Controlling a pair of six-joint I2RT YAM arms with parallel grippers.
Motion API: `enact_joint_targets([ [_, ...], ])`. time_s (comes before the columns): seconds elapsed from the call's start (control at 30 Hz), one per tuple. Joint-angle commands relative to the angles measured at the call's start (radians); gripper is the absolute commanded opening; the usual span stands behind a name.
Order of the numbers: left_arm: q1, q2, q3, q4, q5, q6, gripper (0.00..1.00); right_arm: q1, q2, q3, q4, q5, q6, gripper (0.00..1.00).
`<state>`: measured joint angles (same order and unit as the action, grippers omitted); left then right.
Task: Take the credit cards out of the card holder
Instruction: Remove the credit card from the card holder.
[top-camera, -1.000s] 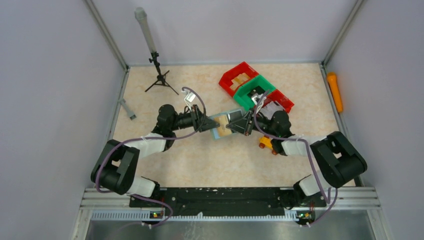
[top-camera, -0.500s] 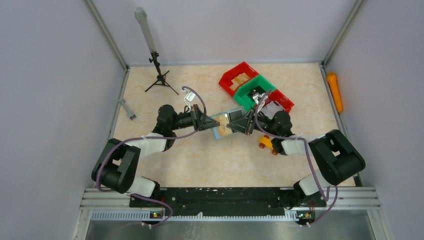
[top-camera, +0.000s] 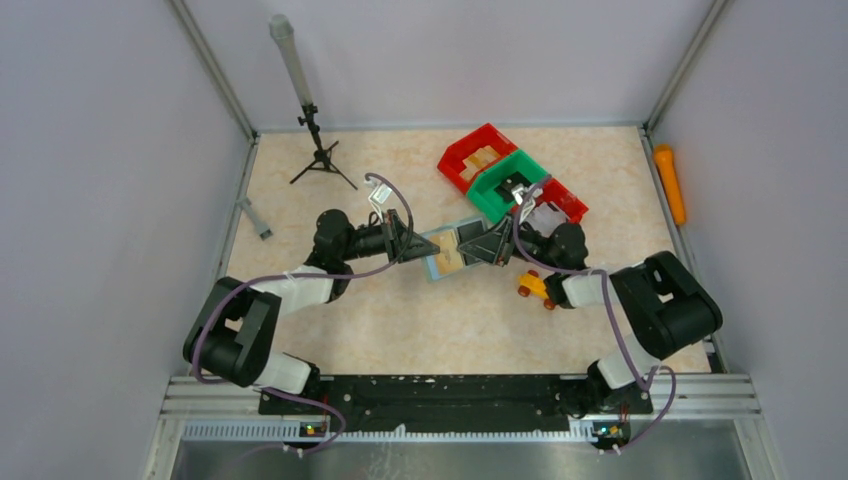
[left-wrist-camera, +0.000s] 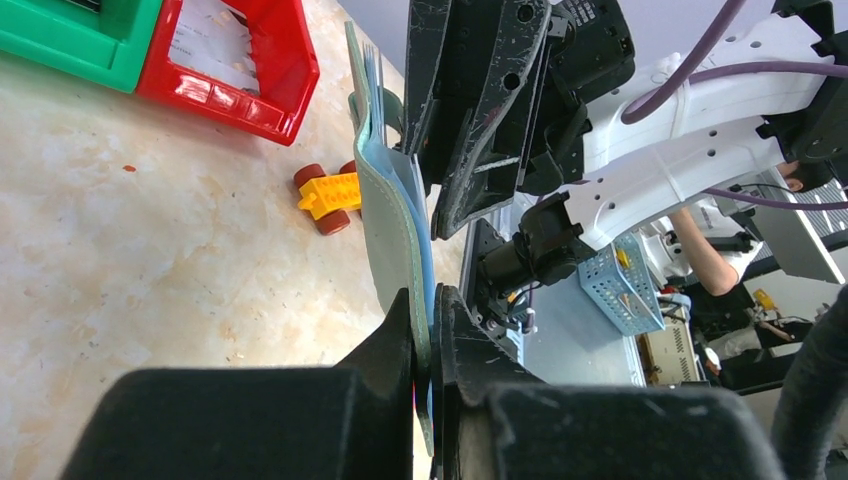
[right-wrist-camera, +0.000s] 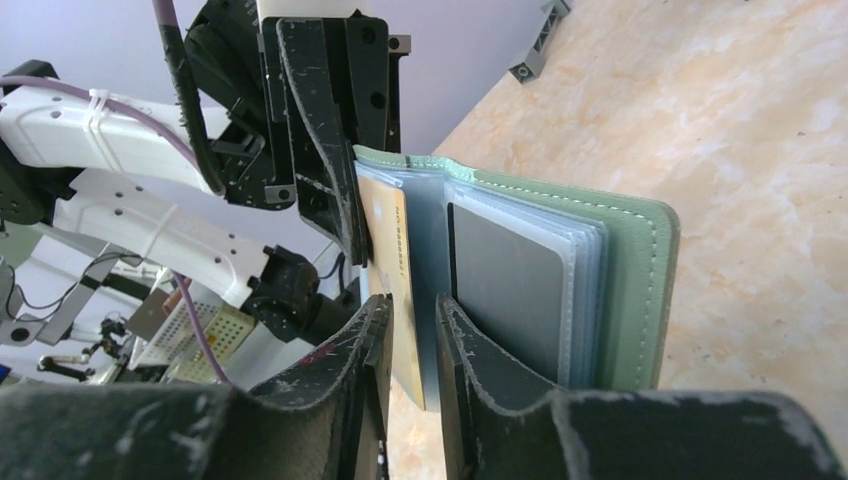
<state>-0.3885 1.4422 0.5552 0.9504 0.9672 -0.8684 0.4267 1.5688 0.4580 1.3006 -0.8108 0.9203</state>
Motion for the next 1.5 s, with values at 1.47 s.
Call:
enact_joint_targets([
  [1.47,-0.004,0.012,0.009,0.162,0.049,-0.054,0.00,-0.038,0.036,-0.014,0.179,-0.036,0.066,0.16],
])
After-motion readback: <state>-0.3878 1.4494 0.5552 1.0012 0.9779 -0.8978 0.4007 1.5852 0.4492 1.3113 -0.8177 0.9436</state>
